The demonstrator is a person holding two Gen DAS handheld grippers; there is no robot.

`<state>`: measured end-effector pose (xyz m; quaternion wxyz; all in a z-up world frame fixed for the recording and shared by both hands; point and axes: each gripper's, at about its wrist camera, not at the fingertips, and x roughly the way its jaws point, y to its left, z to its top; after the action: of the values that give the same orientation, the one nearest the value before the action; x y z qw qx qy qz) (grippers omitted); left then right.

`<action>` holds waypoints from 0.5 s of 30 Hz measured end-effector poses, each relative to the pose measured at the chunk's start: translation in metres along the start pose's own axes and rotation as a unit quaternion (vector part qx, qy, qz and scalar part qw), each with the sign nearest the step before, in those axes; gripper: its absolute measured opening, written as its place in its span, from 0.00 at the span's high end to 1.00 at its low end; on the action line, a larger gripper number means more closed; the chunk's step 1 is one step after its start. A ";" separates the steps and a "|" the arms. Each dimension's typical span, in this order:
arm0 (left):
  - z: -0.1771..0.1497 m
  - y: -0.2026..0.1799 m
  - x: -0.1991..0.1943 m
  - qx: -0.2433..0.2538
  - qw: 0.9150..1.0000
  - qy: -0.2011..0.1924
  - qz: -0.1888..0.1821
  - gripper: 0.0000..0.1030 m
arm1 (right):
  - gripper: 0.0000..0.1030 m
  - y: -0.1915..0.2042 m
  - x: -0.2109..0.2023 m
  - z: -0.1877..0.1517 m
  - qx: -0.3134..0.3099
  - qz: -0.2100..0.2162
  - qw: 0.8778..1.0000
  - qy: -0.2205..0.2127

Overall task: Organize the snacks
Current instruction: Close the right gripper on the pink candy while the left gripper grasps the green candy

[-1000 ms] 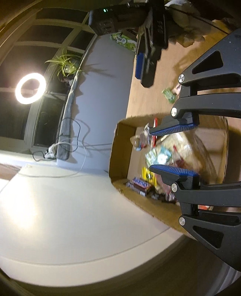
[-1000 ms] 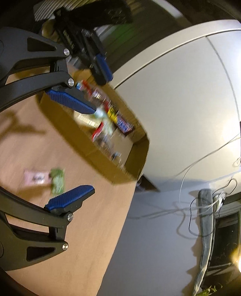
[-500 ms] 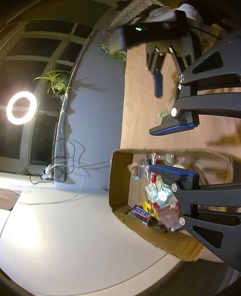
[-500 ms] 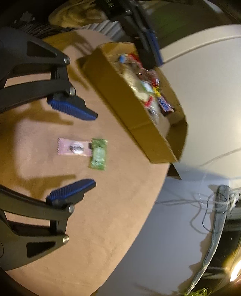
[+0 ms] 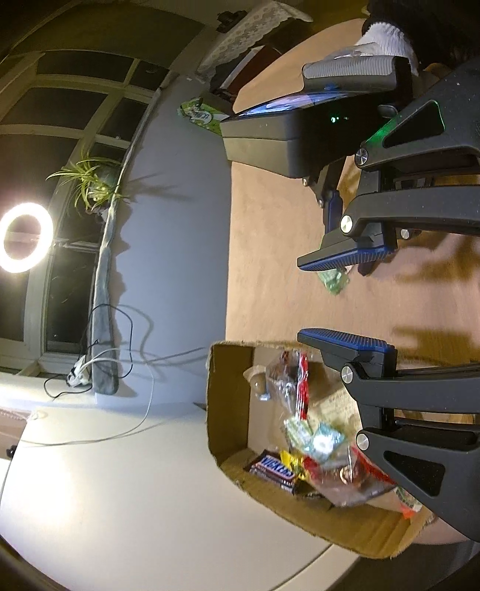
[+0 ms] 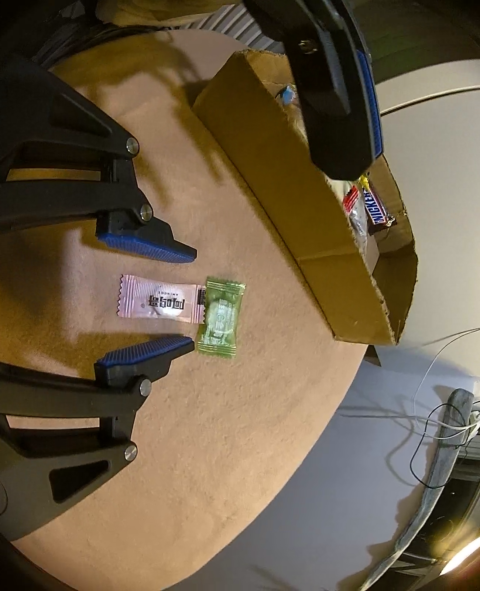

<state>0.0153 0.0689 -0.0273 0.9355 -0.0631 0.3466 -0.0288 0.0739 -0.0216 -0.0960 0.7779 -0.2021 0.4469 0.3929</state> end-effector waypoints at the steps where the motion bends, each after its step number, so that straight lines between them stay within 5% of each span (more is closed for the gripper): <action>1: 0.000 -0.001 0.002 0.000 1.000 0.003 -0.001 0.70 | 0.60 0.000 -0.001 -0.001 -0.001 0.000 1.000 -0.001; 8: 0.001 -0.006 0.012 -0.001 1.000 0.018 -0.010 0.71 | 0.75 -0.006 -0.002 -0.002 -0.004 -0.006 1.000 0.001; 15: 0.005 -0.016 0.022 0.003 1.000 0.028 -0.011 0.71 | 0.77 -0.017 -0.007 -0.006 0.015 0.013 1.000 0.000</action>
<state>0.0356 0.0511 -0.0355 0.9251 -0.0633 0.3721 -0.0421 0.0819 -0.0384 -0.0938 0.7757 -0.1852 0.4552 0.3961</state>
